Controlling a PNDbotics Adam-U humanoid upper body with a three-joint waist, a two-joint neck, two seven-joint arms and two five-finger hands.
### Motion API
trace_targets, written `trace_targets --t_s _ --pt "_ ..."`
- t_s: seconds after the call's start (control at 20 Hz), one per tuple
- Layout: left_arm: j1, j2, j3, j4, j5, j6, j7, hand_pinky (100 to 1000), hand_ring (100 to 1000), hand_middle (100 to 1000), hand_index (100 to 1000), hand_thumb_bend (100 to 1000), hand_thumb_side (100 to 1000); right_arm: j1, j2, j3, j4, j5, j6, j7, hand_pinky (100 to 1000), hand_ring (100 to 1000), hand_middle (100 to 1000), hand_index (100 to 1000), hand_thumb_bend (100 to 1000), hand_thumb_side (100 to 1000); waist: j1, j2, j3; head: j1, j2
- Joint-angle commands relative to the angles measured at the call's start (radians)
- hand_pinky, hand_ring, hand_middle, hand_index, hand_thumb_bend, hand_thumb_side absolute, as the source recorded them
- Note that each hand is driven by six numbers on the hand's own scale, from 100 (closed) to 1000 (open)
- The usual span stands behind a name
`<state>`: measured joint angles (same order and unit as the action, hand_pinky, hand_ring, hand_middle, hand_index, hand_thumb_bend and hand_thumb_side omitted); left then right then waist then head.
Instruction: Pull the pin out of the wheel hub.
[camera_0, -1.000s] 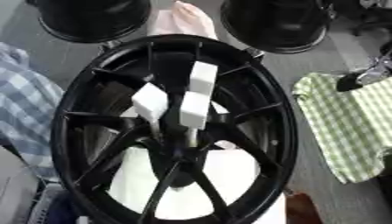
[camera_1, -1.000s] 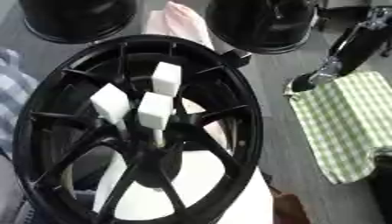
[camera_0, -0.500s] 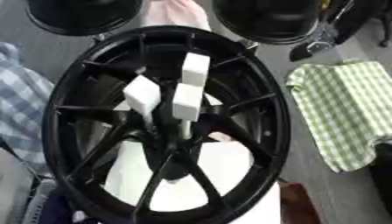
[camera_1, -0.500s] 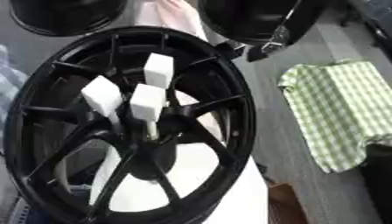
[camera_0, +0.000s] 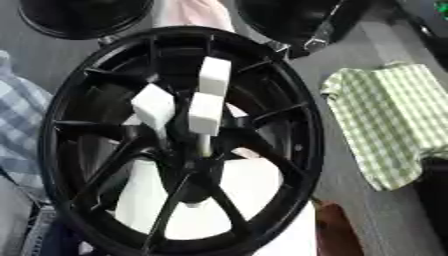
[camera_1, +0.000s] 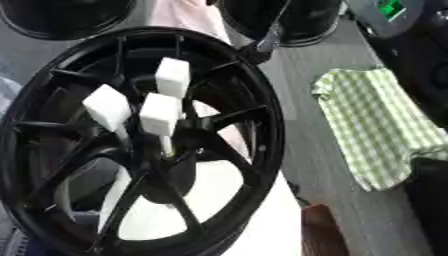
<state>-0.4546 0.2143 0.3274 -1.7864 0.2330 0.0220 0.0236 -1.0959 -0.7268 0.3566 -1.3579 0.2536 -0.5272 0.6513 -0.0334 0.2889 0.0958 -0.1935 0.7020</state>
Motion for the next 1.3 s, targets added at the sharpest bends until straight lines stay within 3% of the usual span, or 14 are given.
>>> trace_targets --t_s 0.05,0.2,0.55,0.9,1.3 --pt "-0.002 0.019 0.016 0.007 0.022 0.009 0.004 704 601 536 743 153 770 -0.025 0.058 -0.043 -0.002 0.028 -0.256 0.249 890 771 694 765 575 150 0.000 -0.030 -0.004 0.008 0.008" --pt "0.007 0.030 0.021 0.029 0.030 0.010 0.005 703 600 535 743 153 774 -0.021 0.117 -0.043 -0.024 0.023 -0.249 0.254 894 776 702 767 571 146 -0.005 -0.040 -0.015 0.020 0.004" --pt "0.024 0.042 0.024 0.054 0.027 0.010 0.003 703 599 534 743 155 780 0.003 0.210 -0.020 -0.012 0.128 -0.260 0.256 905 780 717 771 564 129 -0.013 -0.062 -0.031 0.047 0.002" --pt "0.028 0.047 0.027 0.077 0.029 0.010 -0.001 702 599 533 742 160 789 0.006 0.225 -0.026 0.007 0.189 -0.283 0.256 913 775 710 766 535 109 -0.012 -0.063 -0.036 0.047 -0.004" --pt "0.027 0.042 0.038 0.118 0.045 0.013 -0.002 702 599 534 743 169 804 0.004 0.219 0.005 -0.029 0.213 -0.317 0.256 937 788 727 774 496 100 -0.007 -0.065 -0.032 0.028 -0.018"
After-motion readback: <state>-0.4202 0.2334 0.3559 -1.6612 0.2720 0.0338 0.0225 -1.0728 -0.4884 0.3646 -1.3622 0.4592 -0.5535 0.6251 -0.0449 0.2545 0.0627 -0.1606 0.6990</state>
